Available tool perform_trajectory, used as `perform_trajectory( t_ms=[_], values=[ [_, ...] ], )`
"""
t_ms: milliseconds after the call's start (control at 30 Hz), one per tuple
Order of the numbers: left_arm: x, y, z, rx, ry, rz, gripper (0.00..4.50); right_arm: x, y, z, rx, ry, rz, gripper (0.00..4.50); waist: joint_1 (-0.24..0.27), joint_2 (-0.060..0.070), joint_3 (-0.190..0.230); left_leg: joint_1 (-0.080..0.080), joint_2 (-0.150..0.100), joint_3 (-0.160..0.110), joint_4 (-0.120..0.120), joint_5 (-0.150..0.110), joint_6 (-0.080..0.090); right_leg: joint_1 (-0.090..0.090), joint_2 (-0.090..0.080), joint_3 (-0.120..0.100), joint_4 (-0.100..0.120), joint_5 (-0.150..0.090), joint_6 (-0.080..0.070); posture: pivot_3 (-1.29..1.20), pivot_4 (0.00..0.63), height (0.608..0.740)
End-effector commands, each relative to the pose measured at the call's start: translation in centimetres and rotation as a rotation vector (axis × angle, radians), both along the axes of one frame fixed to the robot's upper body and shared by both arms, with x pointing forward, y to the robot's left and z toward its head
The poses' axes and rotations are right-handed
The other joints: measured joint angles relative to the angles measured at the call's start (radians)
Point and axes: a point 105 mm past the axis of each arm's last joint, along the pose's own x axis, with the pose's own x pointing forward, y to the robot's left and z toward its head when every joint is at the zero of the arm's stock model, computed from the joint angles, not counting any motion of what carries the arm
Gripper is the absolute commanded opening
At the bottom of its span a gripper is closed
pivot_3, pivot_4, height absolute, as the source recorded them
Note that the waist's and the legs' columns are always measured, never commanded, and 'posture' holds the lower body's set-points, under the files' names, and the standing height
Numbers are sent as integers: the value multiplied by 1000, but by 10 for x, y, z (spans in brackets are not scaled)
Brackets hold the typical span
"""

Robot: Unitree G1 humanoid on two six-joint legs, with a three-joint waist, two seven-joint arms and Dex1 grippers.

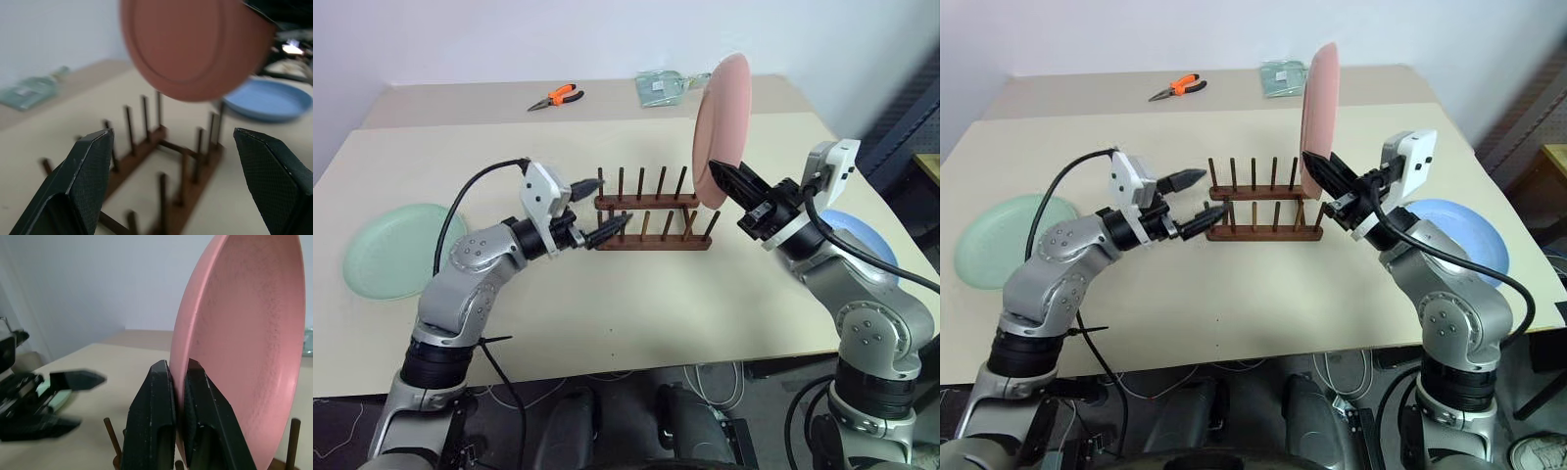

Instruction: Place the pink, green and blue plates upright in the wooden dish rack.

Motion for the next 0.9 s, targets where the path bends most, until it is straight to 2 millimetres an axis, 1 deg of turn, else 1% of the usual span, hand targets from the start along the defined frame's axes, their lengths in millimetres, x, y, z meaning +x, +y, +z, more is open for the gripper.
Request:
perform_trajectory(
  t_ms=[33, 233, 267, 300, 500, 567, 700, 800, 900],
  values=[
    [-11, -8, 6, 7, -14, -61, 3996, -2, -5, -4, 7, 27, 14, 0, 1, 0, 0, 0, 0, 0, 0, 0, 0, 0, 0, 0, 0, 0, 0, 0, 150, 738],
    [-14, -12, -1, 39, -3, -76, 3996, 5, -12, -16, 5, 86, 12, 0, 2, 0, 0, -1, 0, 0, 1, 0, 0, 0, 2, 0, 0, 0, 0, 0, 150, 738],
    [-15, -13, -2, 41, -1, -80, 4051, 6, -13, -17, -2, 88, 11, 707, 2, 0, 0, -1, 0, 0, 1, 0, 0, 0, 2, 0, 0, 0, 0, 0, 150, 738],
    [-16, -14, -3, 43, 1, -84, 4051, 7, -13, -18, -11, 87, 8, 903, 2, 0, 0, -1, 0, 0, 1, 0, 0, 0, 2, 0, 0, 0, 0, 0, 150, 738],
    [-17, -18, -6, 49, 6, -94, 4051, 11, -23, -13, -114, 14, -64, 3924, 2, 0, 0, -1, 1, 0, 1, 0, 0, 0, 3, 0, 0, 0, 1, 0, 150, 738],
    [-17, -19, -6, 51, 8, -92, 4051, 7, -33, -12, -177, -16, -78, 3924, 3, 0, 0, -1, 0, 0, 2, 0, 0, 0, 3, 0, -1, 0, 1, 0, 150, 738],
    [-15, -18, -6, 54, 12, -82, 4051, -2, -61, -13, -293, -21, -109, 3924, 10, 0, 0, -3, 0, 0, 3, 0, 1, 0, 3, 0, -1, -1, 1, 0, 150, 738],
    [-12, -14, -9, 65, 18, -70, 4051, -13, -78, -23, -389, 22, -106, 3924, 10, 0, 0, -3, 0, -1, 3, 0, 1, 0, 3, 0, -2, -1, 1, 0, 150, 738],
    [-7, -9, -10, 73, 15, -52, 4051, -18, -96, -37, -480, 78, -143, 3924, 7, 0, 0, -3, 1, 0, 3, 0, 1, 0, 3, 0, -1, -1, 1, 0, 150, 738]
  ],
)
